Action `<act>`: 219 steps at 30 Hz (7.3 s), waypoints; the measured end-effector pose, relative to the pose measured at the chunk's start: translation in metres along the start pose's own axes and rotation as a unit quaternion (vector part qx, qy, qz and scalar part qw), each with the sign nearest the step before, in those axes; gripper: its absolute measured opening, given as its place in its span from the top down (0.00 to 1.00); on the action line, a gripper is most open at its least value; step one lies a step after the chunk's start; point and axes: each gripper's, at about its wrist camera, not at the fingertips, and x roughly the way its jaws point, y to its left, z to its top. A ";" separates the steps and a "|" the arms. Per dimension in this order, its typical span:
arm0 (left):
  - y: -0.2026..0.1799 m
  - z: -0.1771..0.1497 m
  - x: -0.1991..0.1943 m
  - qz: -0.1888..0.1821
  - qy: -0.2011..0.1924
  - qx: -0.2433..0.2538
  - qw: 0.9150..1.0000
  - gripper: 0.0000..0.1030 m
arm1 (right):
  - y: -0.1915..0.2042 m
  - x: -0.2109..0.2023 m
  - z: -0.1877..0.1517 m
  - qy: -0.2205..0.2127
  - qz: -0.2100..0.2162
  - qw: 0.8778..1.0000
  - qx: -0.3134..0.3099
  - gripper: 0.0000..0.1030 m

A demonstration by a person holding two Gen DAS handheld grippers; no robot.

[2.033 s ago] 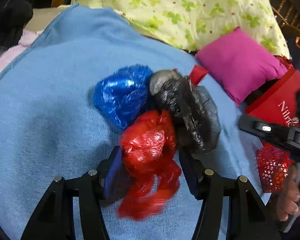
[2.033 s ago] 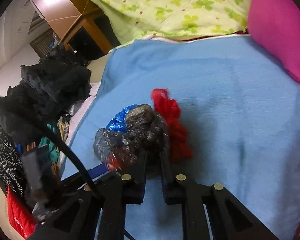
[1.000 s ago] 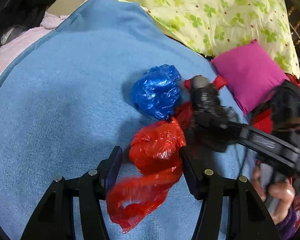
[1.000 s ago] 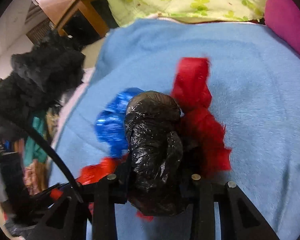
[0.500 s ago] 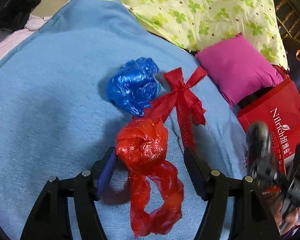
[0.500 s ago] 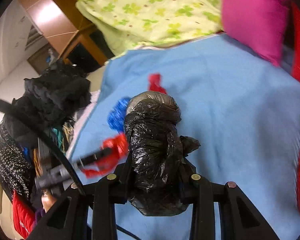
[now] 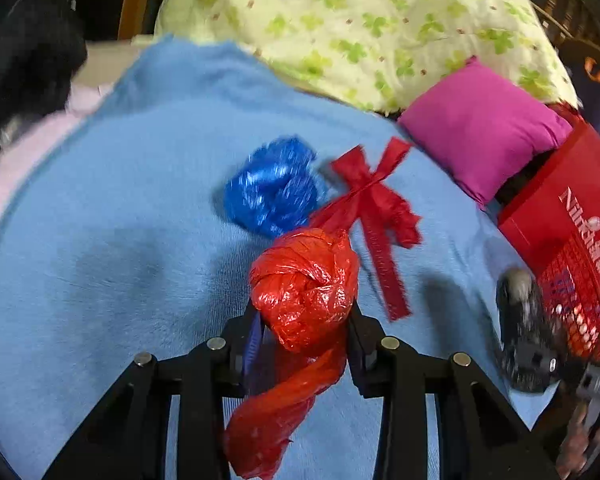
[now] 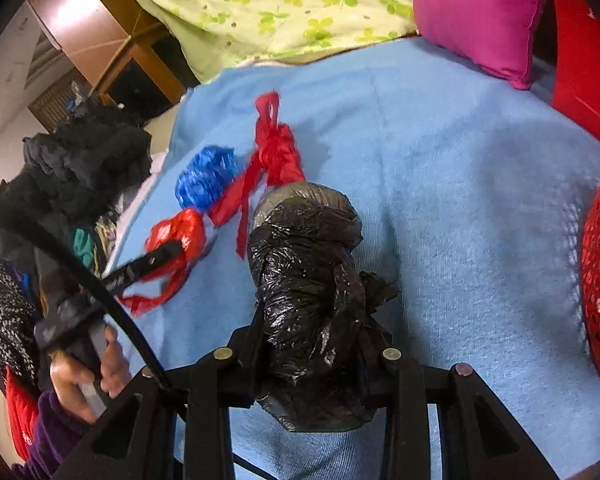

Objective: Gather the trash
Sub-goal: 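Carry the black bag and red bag over the red wastebasket, then open the right tool to drop the black bag while the left tool drops the red bag, then move both tools back toward the blue bag and red ribbon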

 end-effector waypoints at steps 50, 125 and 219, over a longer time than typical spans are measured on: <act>-0.244 -0.031 -0.139 0.083 -0.098 0.267 0.955 0.63 | -0.038 -0.238 -0.043 -0.235 -0.046 0.971 0.026 0.63; -0.309 -0.032 -0.112 0.019 -0.061 0.316 0.947 0.62 | -0.076 -0.271 -0.066 -0.248 -0.100 0.960 0.087 0.62; -0.023 0.009 -0.020 0.137 -0.056 0.089 0.985 0.35 | 0.065 -0.058 -0.015 -0.129 -0.117 0.972 -0.160 0.39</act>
